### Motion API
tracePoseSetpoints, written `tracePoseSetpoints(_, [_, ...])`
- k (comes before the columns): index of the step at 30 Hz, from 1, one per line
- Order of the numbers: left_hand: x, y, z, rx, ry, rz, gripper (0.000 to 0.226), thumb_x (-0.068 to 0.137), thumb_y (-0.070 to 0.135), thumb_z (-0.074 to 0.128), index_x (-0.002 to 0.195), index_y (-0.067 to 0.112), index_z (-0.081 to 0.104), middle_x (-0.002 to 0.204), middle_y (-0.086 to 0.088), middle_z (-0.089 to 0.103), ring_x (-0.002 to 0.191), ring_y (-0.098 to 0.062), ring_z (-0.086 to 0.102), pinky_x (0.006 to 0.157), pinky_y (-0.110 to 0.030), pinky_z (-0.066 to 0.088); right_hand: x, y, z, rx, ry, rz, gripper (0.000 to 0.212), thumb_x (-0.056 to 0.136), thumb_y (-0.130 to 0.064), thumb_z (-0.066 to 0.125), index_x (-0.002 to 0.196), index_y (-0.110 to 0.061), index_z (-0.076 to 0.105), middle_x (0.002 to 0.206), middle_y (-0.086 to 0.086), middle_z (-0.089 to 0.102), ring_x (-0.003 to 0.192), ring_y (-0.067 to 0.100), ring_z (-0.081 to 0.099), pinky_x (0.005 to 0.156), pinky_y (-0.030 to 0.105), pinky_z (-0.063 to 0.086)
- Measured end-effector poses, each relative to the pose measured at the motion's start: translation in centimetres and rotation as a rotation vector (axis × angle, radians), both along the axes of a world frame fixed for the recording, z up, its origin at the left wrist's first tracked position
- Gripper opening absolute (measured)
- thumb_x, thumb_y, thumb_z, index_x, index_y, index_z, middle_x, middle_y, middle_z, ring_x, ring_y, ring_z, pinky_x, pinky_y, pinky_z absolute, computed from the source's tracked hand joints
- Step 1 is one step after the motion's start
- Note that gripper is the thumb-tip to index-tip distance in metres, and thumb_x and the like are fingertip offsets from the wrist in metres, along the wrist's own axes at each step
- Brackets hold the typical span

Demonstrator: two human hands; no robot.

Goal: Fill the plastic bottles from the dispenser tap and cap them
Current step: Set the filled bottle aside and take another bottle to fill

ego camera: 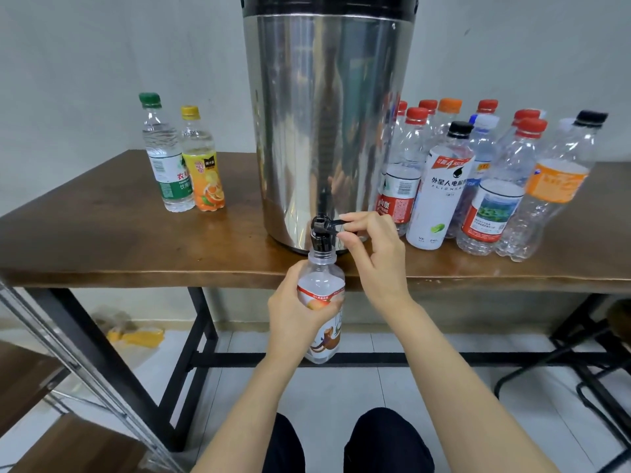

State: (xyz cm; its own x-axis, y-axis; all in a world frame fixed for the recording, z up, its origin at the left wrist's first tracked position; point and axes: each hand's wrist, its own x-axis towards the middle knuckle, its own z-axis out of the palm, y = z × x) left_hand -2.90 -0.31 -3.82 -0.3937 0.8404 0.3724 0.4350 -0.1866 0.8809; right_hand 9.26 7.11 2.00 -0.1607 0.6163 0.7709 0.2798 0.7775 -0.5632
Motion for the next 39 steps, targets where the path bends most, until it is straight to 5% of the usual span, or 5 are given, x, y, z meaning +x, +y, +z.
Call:
tracePoseSetpoints(8, [-0.1,0.2,-0.4,0.052,0.027,-0.027,0.071,0.068,0.024,0.089,0.126,0.035,0.048,0.12,0.017,0.056,0.109,0.006,0.054,0.084,-0.005,0.045,-0.3,-0.2,-0.1,0.002,0.025,-0.008,0.022,0.094,-0.029,0.055,0.094,-0.009,0.065,0.105,-0.015,0.061,0.1,0.012,0.054,0.081,0.01,0.041])
tracePoseSetpoints(24, [-0.5,0.5,-1.1,0.056,0.059,-0.023,0.071,0.068,0.029,0.09,0.126,0.031,0.05,0.117,0.017,0.055,0.109,0.002,0.055,0.083,-0.006,0.047,-0.5,0.0,-0.2,0.003,0.057,-0.002,0.021,0.094,-0.027,0.057,0.094,-0.008,0.066,0.106,-0.013,0.062,0.099,0.016,0.058,0.081,0.008,0.04])
tracePoseSetpoints(39, [-0.4,0.6,-1.2,0.101,0.068,0.008,0.073,0.067,0.03,0.091,0.115,0.053,0.041,0.114,0.03,0.051,0.11,0.011,0.05,0.082,-0.001,0.043,-0.7,0.1,-0.5,0.001,0.107,0.022,0.021,0.093,-0.028,0.057,0.093,-0.009,0.065,0.106,-0.011,0.063,0.102,0.019,0.061,0.084,0.015,0.045])
